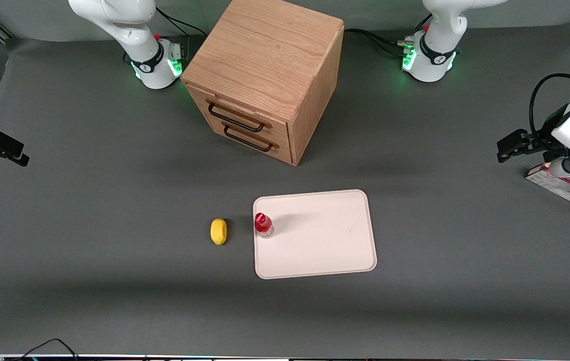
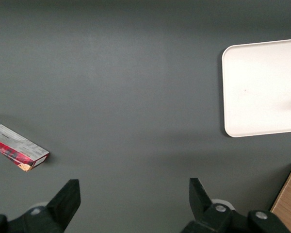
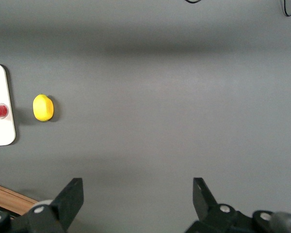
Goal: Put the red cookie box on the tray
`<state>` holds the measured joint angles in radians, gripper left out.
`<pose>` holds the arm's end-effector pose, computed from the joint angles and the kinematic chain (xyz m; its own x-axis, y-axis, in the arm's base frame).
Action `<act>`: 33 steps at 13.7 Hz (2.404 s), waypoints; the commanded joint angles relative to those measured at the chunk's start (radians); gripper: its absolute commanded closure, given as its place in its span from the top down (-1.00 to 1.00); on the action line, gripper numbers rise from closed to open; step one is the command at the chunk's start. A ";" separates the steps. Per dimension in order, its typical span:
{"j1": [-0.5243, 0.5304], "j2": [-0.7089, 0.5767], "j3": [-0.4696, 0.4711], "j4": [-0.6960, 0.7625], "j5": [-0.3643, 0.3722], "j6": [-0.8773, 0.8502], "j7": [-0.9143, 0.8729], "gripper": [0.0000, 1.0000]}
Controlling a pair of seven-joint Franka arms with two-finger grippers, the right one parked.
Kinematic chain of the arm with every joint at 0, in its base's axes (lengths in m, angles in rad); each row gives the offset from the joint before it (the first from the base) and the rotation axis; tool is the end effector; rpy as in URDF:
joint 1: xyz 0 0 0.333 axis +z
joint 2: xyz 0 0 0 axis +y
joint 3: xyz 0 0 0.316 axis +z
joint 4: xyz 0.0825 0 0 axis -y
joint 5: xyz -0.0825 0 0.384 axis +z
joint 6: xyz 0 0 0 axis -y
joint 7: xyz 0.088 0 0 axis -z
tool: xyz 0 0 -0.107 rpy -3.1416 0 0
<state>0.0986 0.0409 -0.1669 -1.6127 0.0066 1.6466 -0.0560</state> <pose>0.5708 -0.0366 0.5885 0.9999 -0.0127 -0.0064 -0.0127 -0.9999 -0.0001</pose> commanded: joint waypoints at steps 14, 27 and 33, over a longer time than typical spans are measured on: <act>0.254 0.169 0.107 -0.006 0.064 0.019 0.033 1.00; 0.547 0.342 0.113 -0.276 0.125 0.597 0.024 1.00; 0.564 0.425 0.112 -0.274 0.122 0.735 0.027 1.00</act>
<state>0.6453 0.4455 -0.0464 -1.8795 0.1168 2.3329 -0.0269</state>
